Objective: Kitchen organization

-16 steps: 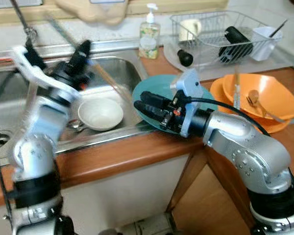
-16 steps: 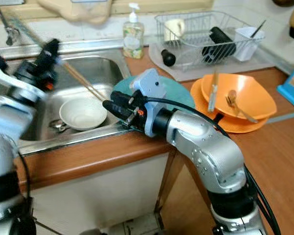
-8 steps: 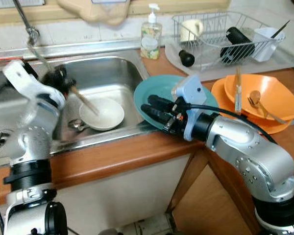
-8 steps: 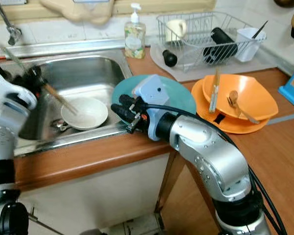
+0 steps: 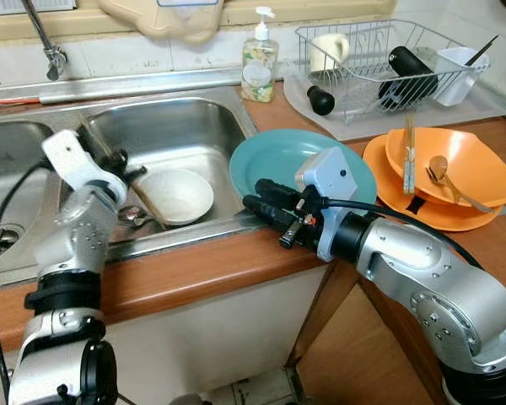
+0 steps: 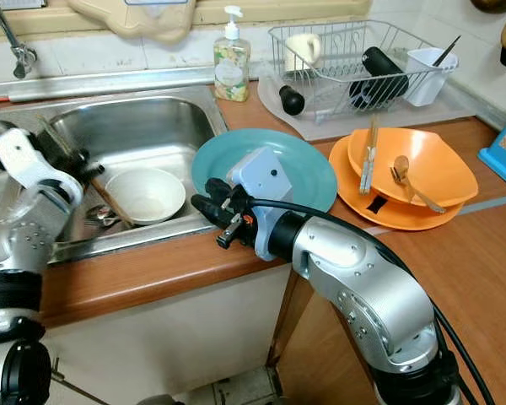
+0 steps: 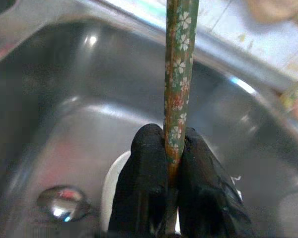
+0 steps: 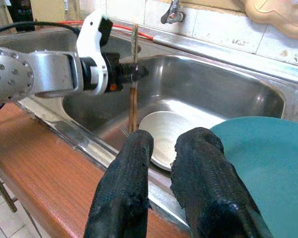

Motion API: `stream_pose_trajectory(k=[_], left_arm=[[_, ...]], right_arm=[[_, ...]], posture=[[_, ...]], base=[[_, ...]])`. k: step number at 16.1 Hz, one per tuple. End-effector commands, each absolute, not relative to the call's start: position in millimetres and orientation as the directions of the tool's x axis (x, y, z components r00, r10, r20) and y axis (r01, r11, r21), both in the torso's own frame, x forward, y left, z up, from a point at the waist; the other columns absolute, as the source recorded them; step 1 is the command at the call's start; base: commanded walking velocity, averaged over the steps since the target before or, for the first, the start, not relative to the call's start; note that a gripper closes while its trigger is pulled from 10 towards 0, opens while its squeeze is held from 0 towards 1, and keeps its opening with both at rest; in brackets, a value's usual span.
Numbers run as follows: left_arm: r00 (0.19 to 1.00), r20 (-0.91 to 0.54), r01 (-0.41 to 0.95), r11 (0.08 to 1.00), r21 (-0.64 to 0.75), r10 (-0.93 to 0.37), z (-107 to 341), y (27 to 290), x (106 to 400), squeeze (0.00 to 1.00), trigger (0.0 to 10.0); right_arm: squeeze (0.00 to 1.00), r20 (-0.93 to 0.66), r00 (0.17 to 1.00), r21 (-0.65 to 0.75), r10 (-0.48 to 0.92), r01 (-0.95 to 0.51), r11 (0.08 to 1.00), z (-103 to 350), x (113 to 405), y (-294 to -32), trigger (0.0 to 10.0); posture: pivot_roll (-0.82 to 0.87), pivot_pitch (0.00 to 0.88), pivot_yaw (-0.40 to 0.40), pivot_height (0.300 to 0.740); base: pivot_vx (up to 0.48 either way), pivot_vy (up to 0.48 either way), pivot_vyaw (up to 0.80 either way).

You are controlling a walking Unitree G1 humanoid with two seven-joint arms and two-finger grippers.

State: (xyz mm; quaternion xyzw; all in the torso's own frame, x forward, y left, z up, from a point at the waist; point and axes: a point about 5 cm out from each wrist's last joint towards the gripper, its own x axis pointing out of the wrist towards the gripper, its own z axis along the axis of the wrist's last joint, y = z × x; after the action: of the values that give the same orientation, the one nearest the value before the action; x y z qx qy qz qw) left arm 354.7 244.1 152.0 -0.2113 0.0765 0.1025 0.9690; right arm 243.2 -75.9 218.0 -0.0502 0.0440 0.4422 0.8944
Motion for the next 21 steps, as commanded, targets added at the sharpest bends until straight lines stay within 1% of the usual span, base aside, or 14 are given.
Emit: stream_pose_trajectory(k=[1,7,10,11,12,13,14,15,16,17,18,20,21], left_arm=[[0.963,-0.202,-0.243,0.892,-0.38,0.176,154.1,245.0,357.5,1.0,10.0],[0.967,-0.191,-0.225,0.911,-0.347,0.166,155.4,243.8,358.7,1.0,10.0],[0.972,-0.163,-0.208,0.942,-0.263,0.169,162.1,245.1,358.1,1.0,10.0],[0.978,-0.141,-0.183,0.959,-0.217,0.155,166.2,243.0,357.0,1.0,10.0],[0.985,-0.119,-0.147,0.971,-0.188,0.126,169.3,239.2,355.5,1.0,10.0],[0.995,-0.084,-0.074,0.984,-0.162,0.061,174.0,230.9,353.3,1.0,10.0],[0.998,-0.06,-0.008,0.988,-0.153,-0.001,177.4,222.6,351.3,1.0,10.0],[0.991,-0.02,0.126,0.98,-0.157,-0.131,183.3,205.0,347.3,1.0,10.0],[0.978,0.0,0.204,0.965,-0.166,-0.207,186.5,194.2,344.2,1.0,10.0],[0.944,0.028,0.327,0.926,-0.186,-0.328,191.6,176.1,339.3,1.0,10.0],[0.931,0.036,0.362,0.911,-0.198,-0.363,193.0,170.7,337.8,1.0,10.0],[0.879,0.067,0.47,0.838,-0.278,-0.471,197.9,152.7,333.1,1.0,10.0],[0.87,0.074,0.486,0.823,-0.294,-0.488,198.8,150.0,332.5,1.0,10.0]], right_arm=[[0.0,-0.125,0.599,-0.056,0.791,-0.8,0.597,219.0,239.6,-74.8,10.0],[0.0,-0.124,0.632,-0.05,0.765,-0.774,0.631,219.4,242.7,-78.1,10.0],[0.0,-0.112,0.709,-0.04,0.696,-0.703,0.71,221.0,250.1,-90.2,10.0],[0.0,-0.11,0.753,-0.031,0.648,-0.654,0.755,221.5,254.4,-98.0,10.0],[0.0,-0.107,0.797,-0.017,0.594,-0.599,0.801,221.7,258.3,-105.6,10.0],[0.0,-0.11,0.84,0.016,0.531,-0.533,0.846,221.2,262.8,-115.4,10.0],[0.42,-0.118,0.864,0.045,0.49,-0.488,0.871,220.3,265.4,-122.6,10.0],[1.0,-0.142,0.894,0.063,0.425,-0.42,0.905,217.9,269.1,-135.8,10.0],[1.0,-0.159,0.909,0.068,0.386,-0.38,0.923,216.2,270.6,-143.7,10.0],[1.0,-0.183,0.92,0.068,0.345,-0.339,0.938,213.8,271.3,-153.1,10.0],[1.0,-0.189,0.922,0.066,0.338,-0.331,0.941,213.3,271.2,-155.5,10.0],[1.0,-0.211,0.926,0.06,0.313,-0.307,0.95,211.7,269.4,-162.5,10.0],[1.0,-0.216,0.926,0.058,0.31,-0.305,0.951,211.3,269.0,-163.5,10.0]], posture=[[-0.14,0.0,0.038,0.74],[-0.14,0.0,0.037,0.74],[-0.14,0.0,0.023,0.74],[-0.13,0.0,0.018,0.74],[-0.13,0.0,0.014,0.74],[-0.13,0.0,0.01,0.74],[-0.13,0.0,0.01,0.74],[-0.13,0.0,0.008,0.74],[-0.13,0.0,0.008,0.74],[-0.13,0.0,0.007,0.74],[-0.13,0.0,0.009,0.74],[-0.14,0.0,0.018,0.74],[-0.14,0.0,0.018,0.74]], base=[[0.0,0.0,0.0],[0.0,0.0,0.0],[0.0,0.0,0.0],[0.0,0.0,0.0],[0.0,0.0,0.0],[0.0,0.0,0.0],[0.0,0.0,0.0],[0.0,0.0,0.0],[0.0,0.0,0.0],[0.0,0.0,0.0],[0.0,0.0,0.0],[0.0,0.0,0.0],[0.0,0.0,0.0]])
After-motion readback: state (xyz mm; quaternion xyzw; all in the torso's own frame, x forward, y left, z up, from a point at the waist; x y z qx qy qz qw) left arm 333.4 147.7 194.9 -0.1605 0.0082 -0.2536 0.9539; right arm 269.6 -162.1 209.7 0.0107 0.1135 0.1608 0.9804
